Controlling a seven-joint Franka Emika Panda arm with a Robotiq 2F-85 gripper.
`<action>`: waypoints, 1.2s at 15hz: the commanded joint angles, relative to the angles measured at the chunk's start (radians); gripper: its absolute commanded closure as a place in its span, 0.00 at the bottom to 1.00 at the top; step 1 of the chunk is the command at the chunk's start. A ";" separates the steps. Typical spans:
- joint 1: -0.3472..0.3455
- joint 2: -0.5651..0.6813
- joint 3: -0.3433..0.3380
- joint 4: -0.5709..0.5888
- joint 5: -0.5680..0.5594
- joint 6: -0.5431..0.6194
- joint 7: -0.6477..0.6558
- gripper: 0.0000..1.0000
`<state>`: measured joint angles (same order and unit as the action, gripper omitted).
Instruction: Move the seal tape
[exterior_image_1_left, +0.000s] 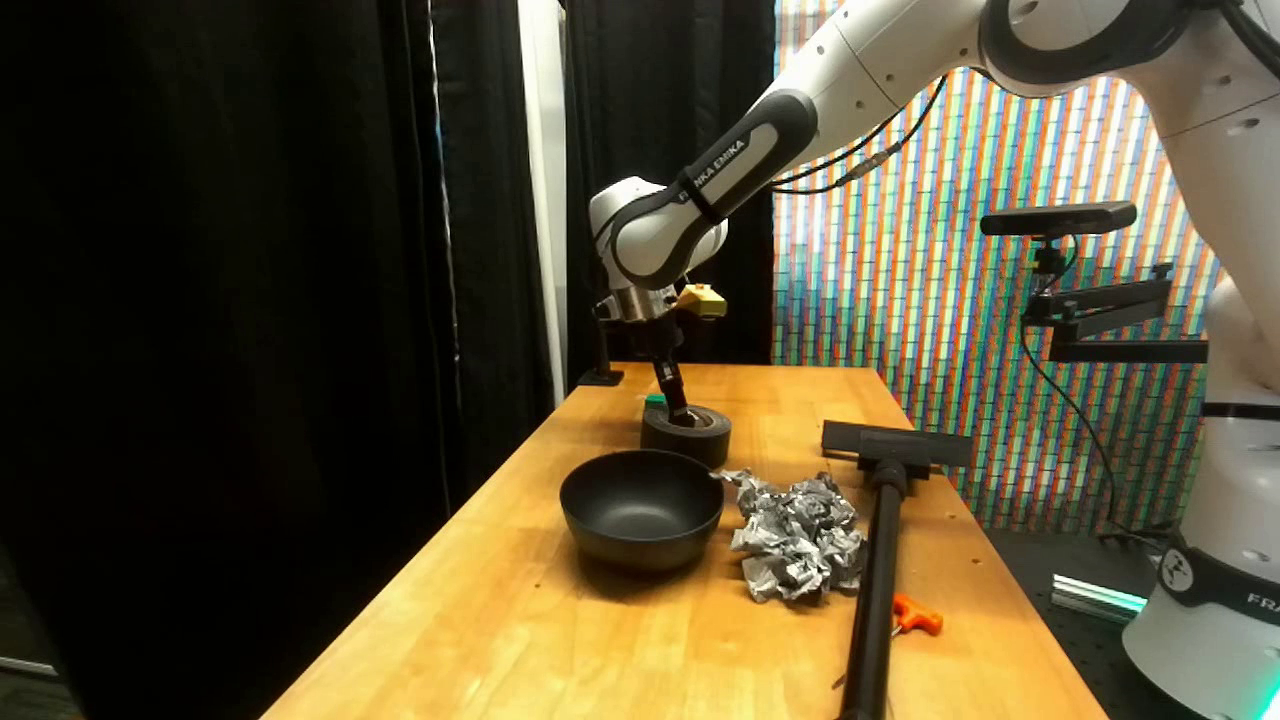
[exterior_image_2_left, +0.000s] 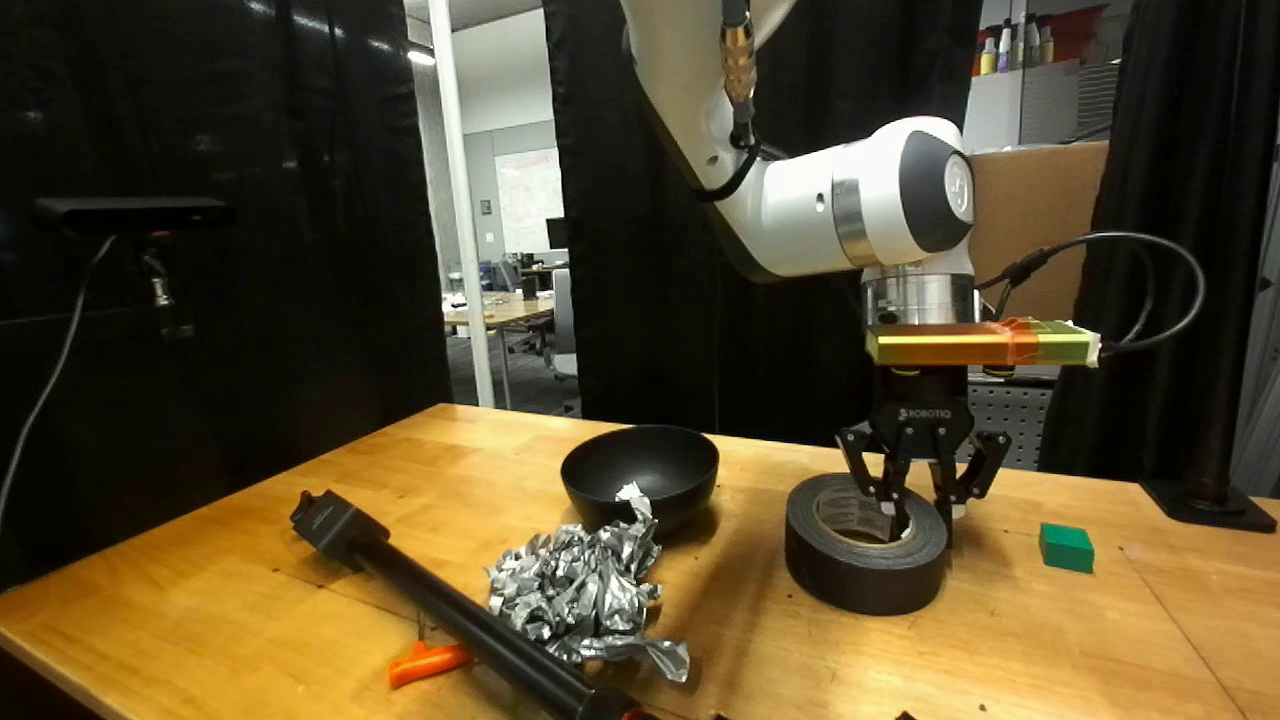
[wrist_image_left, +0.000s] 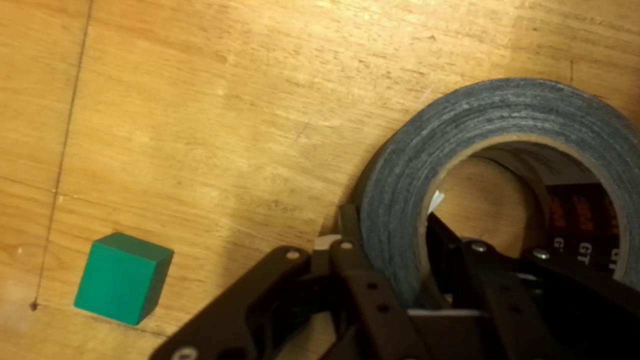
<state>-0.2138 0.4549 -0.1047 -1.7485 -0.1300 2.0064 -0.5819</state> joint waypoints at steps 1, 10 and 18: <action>-0.010 0.000 0.012 0.002 -0.005 -0.003 0.003 0.67; -0.010 0.003 0.010 0.000 -0.012 -0.001 0.003 0.69; -0.016 0.011 0.007 -0.003 -0.012 -0.005 0.005 0.28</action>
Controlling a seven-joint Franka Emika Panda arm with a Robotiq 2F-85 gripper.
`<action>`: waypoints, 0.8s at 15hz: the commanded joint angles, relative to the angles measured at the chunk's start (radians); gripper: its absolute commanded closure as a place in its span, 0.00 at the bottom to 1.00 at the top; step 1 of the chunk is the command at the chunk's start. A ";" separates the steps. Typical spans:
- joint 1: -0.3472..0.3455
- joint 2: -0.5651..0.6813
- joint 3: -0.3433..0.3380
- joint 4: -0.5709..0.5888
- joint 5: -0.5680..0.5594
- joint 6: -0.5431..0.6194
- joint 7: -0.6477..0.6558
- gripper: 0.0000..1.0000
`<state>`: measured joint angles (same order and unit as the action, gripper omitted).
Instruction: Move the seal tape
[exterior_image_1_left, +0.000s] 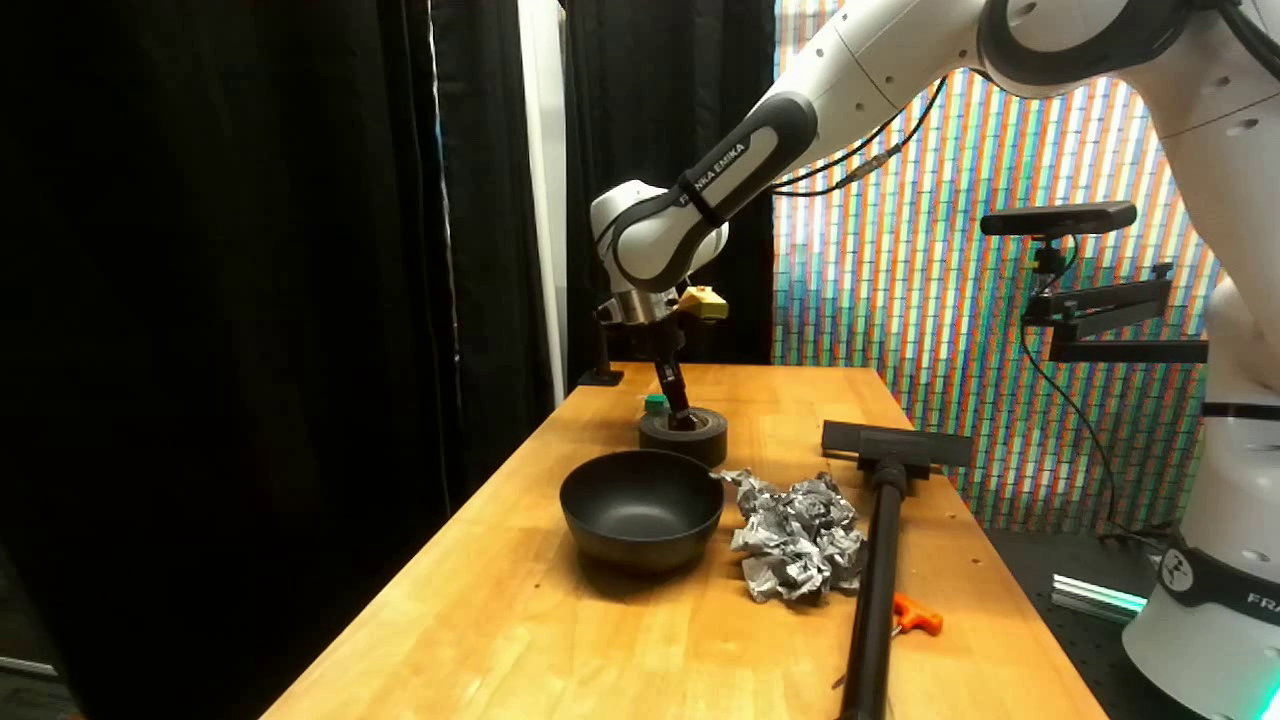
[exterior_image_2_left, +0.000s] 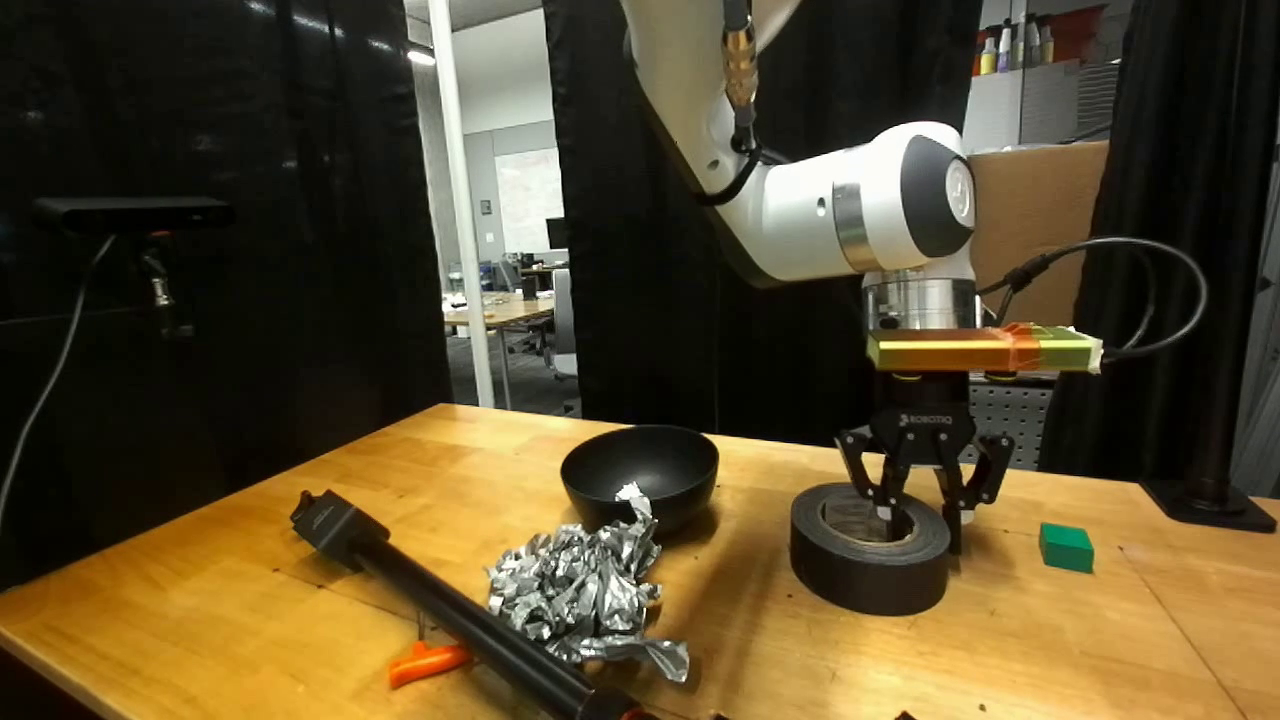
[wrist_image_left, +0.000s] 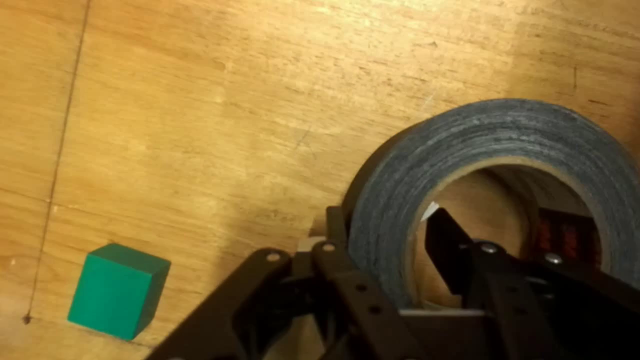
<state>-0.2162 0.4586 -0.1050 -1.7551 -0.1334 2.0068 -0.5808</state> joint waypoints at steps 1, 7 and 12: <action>-0.015 0.011 0.007 0.002 -0.010 -0.006 0.004 0.21; -0.019 0.028 0.007 0.004 -0.010 -0.012 0.010 0.00; -0.021 0.033 0.011 -0.004 -0.012 -0.004 0.008 0.01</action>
